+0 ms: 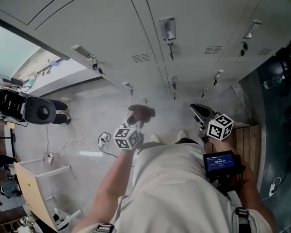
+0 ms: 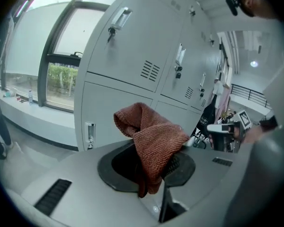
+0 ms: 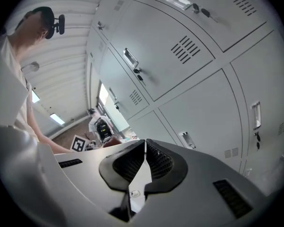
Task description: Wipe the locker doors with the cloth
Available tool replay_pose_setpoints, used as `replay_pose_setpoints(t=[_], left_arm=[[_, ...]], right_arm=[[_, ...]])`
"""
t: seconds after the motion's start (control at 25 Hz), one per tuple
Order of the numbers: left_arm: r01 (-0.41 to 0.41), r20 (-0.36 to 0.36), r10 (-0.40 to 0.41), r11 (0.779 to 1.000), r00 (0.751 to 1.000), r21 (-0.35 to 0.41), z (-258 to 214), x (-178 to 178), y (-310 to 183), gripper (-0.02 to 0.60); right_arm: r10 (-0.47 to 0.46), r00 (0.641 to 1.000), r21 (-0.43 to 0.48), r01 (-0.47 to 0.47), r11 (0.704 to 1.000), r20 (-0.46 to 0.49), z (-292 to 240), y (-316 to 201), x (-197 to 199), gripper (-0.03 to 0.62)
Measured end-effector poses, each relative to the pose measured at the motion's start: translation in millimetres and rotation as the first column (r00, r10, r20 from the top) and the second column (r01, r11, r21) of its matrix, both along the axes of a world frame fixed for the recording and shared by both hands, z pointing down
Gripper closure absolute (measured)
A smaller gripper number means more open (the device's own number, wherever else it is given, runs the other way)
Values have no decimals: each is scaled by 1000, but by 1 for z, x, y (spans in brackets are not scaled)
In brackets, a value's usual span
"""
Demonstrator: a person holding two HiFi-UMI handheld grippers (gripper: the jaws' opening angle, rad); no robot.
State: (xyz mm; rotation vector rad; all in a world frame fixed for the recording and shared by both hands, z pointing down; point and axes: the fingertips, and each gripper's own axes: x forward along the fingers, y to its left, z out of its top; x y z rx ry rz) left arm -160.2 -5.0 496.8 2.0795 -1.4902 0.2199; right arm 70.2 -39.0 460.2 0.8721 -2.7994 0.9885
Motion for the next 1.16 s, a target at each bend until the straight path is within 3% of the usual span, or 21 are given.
replay_pose_setpoints(t=[0.36, 0.68, 1.16], left_arm=[[-14, 61, 6, 991, 998, 135, -73, -39, 38, 505], [-21, 41, 11, 972, 999, 236, -114, -45, 14, 505], [-46, 31, 40, 968, 999, 248, -115, -40, 5, 503]], right_arm=[[-83, 996, 164, 78, 983, 25, -73, 6, -67, 574], [-135, 990, 229, 140, 963, -40, -98, 11, -97, 574], [-100, 993, 255, 113, 960, -64, -109, 11, -94, 574]])
